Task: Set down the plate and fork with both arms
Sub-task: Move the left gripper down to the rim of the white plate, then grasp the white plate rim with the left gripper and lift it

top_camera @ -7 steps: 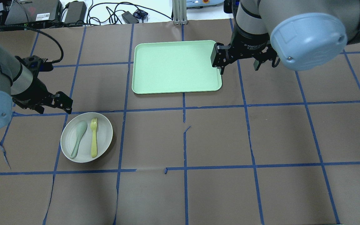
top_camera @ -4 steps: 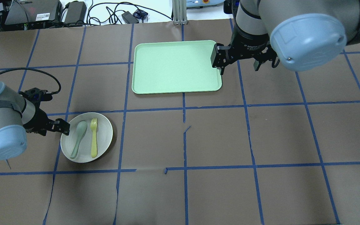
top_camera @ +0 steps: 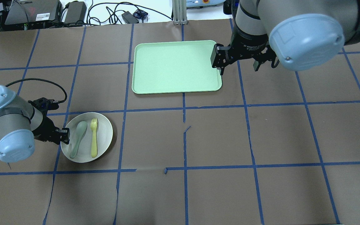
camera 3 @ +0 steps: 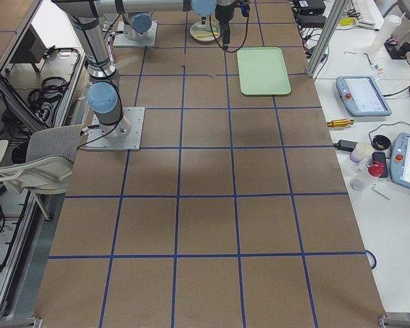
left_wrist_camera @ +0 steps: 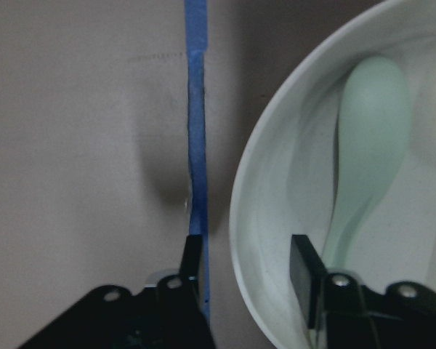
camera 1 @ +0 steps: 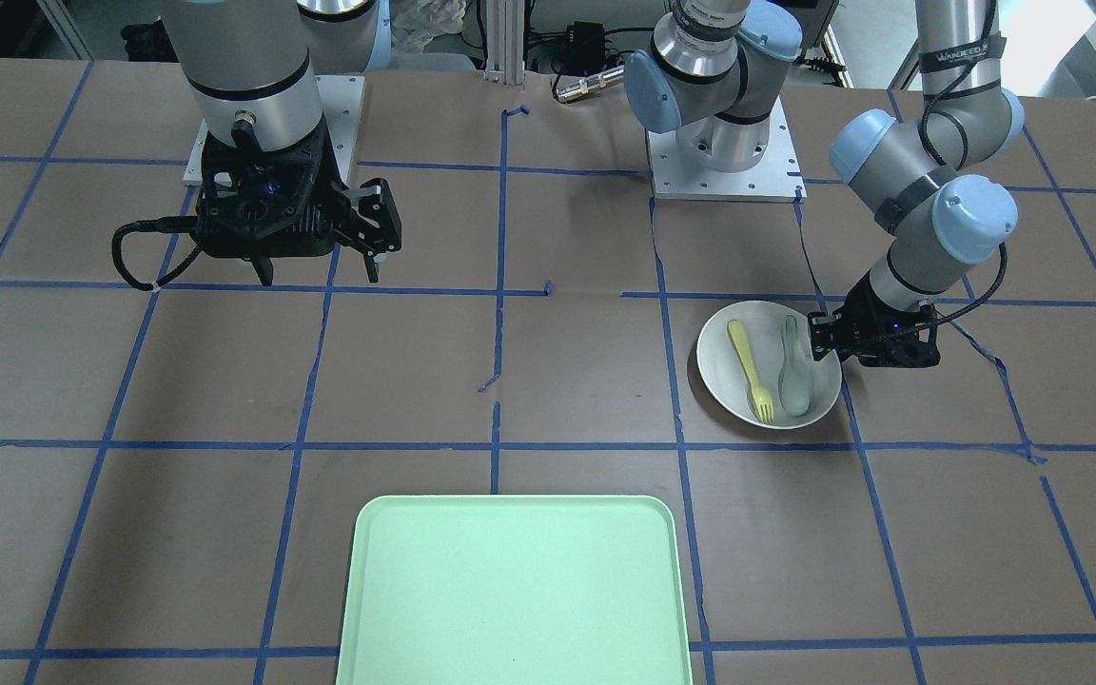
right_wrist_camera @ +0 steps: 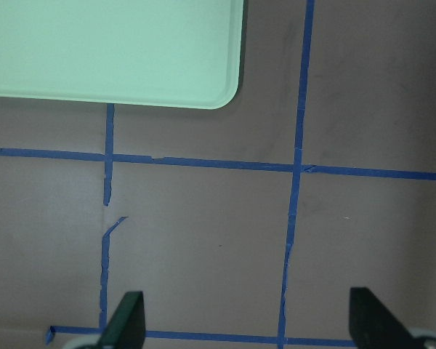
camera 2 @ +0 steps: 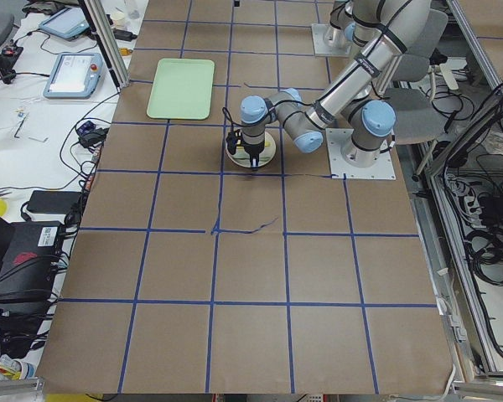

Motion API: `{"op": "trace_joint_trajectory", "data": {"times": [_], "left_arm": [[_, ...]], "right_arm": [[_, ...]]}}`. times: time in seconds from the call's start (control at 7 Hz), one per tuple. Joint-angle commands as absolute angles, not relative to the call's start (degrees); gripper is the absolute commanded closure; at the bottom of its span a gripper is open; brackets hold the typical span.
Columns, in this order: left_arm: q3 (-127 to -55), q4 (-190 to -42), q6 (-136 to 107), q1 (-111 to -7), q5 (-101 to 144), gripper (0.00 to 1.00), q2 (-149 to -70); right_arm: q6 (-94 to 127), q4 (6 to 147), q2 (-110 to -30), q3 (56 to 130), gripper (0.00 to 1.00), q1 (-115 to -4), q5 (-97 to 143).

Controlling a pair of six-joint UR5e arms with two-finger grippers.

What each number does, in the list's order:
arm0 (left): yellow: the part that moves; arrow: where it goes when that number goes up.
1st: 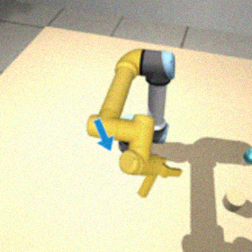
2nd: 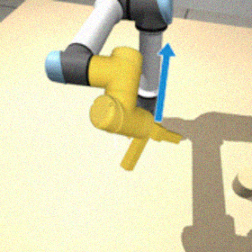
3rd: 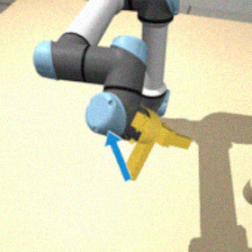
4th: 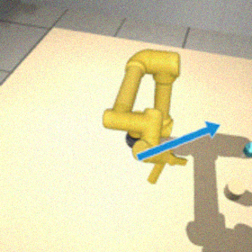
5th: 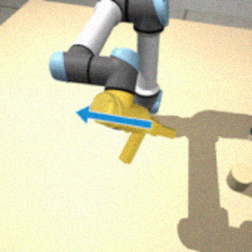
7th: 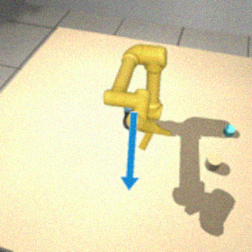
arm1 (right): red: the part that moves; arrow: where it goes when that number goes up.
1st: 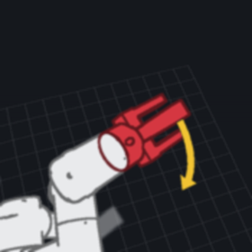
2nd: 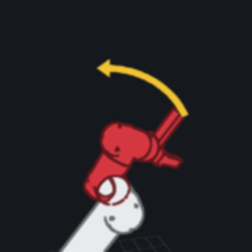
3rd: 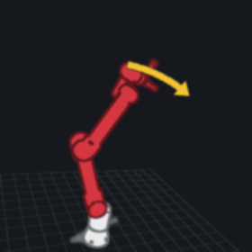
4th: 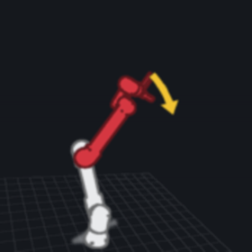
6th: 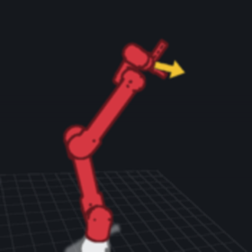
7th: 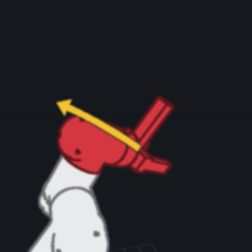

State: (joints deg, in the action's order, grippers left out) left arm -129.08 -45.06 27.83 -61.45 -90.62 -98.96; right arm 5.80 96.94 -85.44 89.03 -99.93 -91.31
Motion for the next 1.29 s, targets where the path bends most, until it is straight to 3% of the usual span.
{"op": "trace_joint_trajectory", "data": {"times": [0.0,0.43,0.71,1.14], "left_arm": [[-128.8,-44.5,27.2,-61.4,-90.6,1.0,-99.5],[-122.5,-50.5,25.2,-62.0,-81.4,1.0,-99.9],[-110.5,-64.2,19.0,-65.1,-72.3,1.0,-101.8],[-94.6,-63.7,4.4,-77.9,-64.3,1.0,-114.0]], "right_arm": [[5.8,96.9,-85.3,89.0,0.0,-99.9,-91.4],[5.8,96.9,-85.3,89.0,0.0,-99.9,-91.5],[5.8,96.9,-85.3,88.9,0.0,-99.9,-91.5],[5.8,96.9,-85.3,89.0,0.0,-99.9,-91.5]]}}
